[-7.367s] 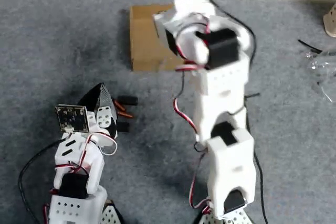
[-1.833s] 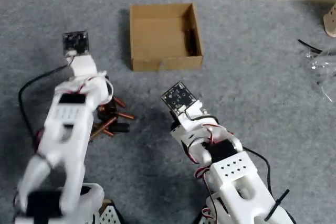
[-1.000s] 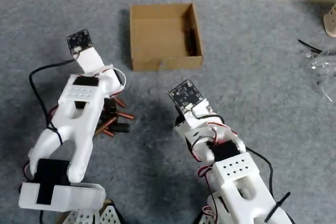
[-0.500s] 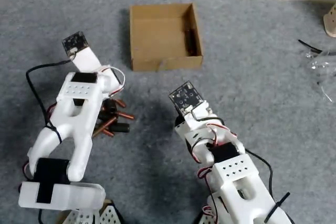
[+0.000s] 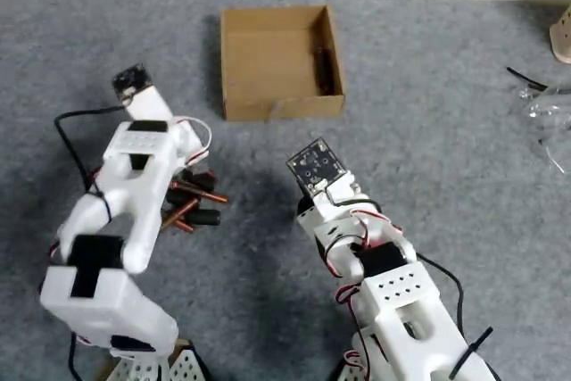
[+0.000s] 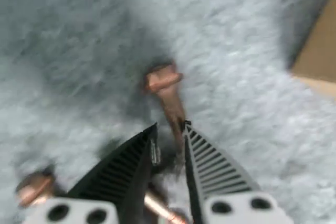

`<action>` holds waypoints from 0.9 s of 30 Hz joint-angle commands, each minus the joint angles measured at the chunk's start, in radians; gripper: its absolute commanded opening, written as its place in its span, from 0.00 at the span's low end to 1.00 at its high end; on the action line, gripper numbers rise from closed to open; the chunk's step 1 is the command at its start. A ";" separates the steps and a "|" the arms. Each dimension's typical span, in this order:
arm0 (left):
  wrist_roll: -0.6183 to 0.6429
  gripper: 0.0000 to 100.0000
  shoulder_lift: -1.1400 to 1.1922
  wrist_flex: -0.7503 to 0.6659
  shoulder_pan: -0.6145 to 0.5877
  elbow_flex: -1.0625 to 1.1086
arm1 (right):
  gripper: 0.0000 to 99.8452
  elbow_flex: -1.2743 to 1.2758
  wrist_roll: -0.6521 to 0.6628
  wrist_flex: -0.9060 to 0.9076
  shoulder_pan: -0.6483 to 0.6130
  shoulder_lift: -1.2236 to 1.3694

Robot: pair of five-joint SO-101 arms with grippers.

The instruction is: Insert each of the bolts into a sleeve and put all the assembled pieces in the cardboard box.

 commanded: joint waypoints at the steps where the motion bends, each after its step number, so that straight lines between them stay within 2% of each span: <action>1: 0.006 0.09 0.054 -0.012 -0.012 -0.061 | 0.00 -0.010 -0.002 -0.035 0.021 -0.030; 27: 0.006 0.08 0.079 -0.017 -0.019 -0.054 | 0.00 -0.010 -0.002 -0.035 0.021 -0.030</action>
